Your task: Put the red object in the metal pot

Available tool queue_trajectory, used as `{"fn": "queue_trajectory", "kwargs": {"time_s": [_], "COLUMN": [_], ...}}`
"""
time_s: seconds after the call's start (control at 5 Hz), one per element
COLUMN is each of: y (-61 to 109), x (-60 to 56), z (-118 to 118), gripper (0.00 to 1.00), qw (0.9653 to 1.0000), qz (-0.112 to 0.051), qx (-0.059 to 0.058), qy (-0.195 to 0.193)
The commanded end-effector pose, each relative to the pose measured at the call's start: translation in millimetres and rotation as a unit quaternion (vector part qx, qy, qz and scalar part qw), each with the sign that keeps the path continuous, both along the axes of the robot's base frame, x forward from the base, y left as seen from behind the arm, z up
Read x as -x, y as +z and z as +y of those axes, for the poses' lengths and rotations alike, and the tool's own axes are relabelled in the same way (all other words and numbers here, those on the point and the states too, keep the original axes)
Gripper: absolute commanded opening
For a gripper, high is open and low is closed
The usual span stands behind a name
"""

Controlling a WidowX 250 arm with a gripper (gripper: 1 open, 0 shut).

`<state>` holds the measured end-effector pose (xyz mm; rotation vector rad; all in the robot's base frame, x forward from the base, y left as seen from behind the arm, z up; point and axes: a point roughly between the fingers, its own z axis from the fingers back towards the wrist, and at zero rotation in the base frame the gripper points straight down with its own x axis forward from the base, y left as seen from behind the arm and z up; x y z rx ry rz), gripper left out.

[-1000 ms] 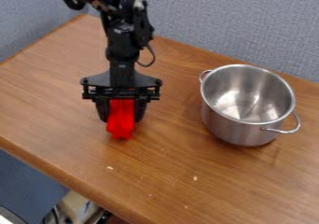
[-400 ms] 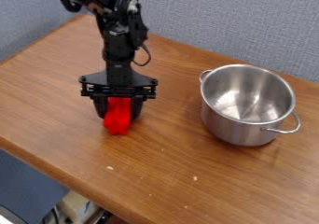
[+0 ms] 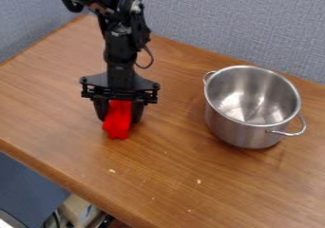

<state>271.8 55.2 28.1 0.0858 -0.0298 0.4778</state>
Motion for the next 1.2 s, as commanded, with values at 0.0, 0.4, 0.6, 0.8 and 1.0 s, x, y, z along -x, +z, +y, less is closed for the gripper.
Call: {"fn": "queue_trajectory", "kwargs": {"time_s": [0.0, 0.4, 0.6, 0.8, 1.0], "y": [13.5, 9.0, 8.0, 6.9, 8.4], "x": [-8.6, -9.1, -16.7, -24.5, -25.3], "z": [0.0, 4.4, 14.8, 25.3, 19.4], "gripper": [0.0, 0.0, 0.0, 0.0, 0.0], "qw": [0.9995, 0.9994, 0.9994, 0.9993, 0.9994], "qz": [-0.029, -0.032, -0.033, -0.034, -0.033], "qx": [-0.008, -0.01, -0.011, -0.012, -0.013], "qy": [-0.003, 0.008, -0.002, -0.011, 0.0]}}
